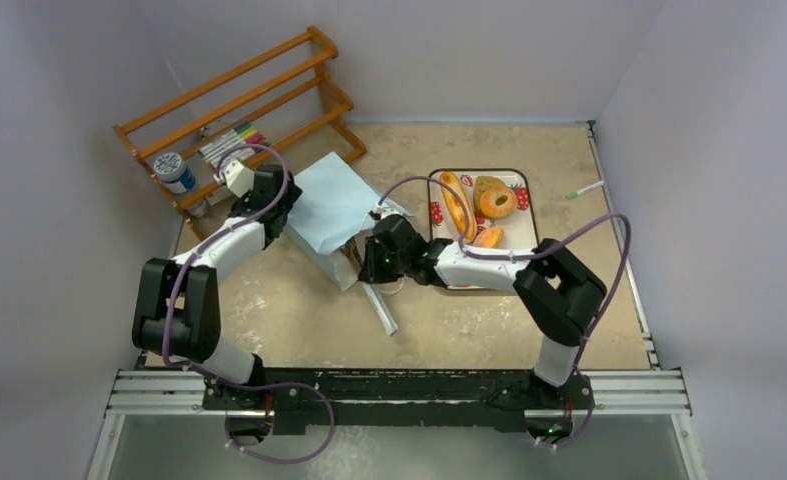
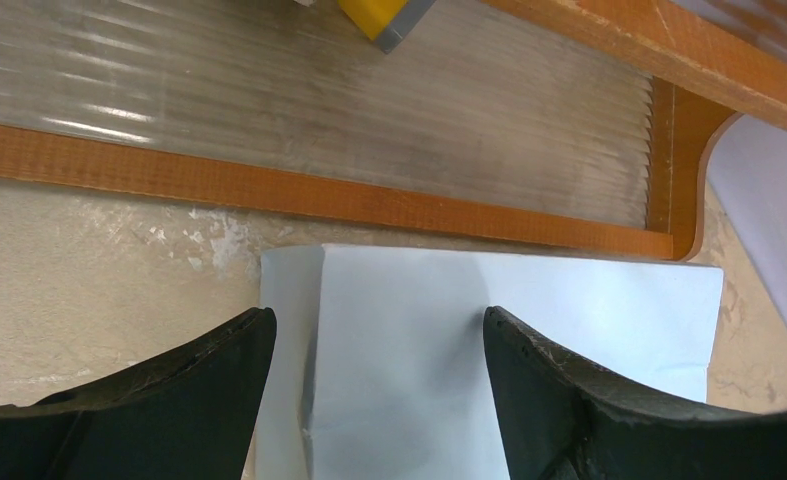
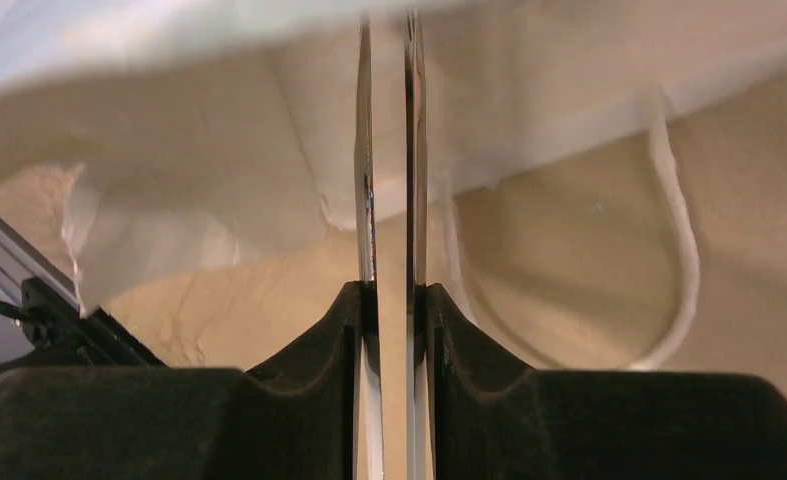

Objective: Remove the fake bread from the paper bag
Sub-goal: Take out the fake bread from the paper bag, then place the fake bread in the container.

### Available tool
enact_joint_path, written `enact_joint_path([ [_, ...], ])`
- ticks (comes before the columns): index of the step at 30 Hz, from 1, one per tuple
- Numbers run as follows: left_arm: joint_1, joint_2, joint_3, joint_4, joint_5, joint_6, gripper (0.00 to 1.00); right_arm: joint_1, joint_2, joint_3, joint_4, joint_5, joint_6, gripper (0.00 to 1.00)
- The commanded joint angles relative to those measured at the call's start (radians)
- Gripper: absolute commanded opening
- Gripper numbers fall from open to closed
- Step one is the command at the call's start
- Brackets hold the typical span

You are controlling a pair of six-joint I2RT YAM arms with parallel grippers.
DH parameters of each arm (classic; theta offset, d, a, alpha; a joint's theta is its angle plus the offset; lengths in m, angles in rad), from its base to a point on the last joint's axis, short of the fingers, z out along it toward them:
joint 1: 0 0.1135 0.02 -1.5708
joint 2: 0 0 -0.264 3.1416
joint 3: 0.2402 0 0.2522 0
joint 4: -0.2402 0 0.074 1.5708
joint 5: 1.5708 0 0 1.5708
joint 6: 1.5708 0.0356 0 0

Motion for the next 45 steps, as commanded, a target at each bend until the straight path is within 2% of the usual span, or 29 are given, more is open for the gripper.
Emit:
enact_joint_path([
  [1, 0.013, -0.031, 0.025, 0.054, 0.01, -0.022, 0.76, 0.009, -0.118, -0.044, -0.066, -0.002, -0.017, 0.06],
  [9, 0.014, -0.029, 0.038, 0.068, 0.017, -0.034, 0.76, 0.059, -0.304, -0.143, -0.184, 0.044, -0.001, 0.05],
  [21, 0.013, -0.054, 0.027, 0.074, 0.028, -0.036, 0.76, 0.111, -0.53, -0.244, -0.362, 0.122, 0.112, 0.05],
  [27, 0.018, -0.07, 0.017, 0.079, 0.03, -0.04, 0.76, 0.118, -0.613, -0.248, -0.437, 0.155, 0.163, 0.04],
  [33, 0.027, -0.083, 0.001, 0.081, 0.032, -0.042, 0.76, 0.118, -0.737, -0.244, -0.587, 0.212, 0.226, 0.04],
  [45, 0.055, -0.121, -0.066, 0.12, 0.054, -0.064, 0.76, 0.12, -0.968, -0.221, -0.895, 0.352, 0.458, 0.05],
])
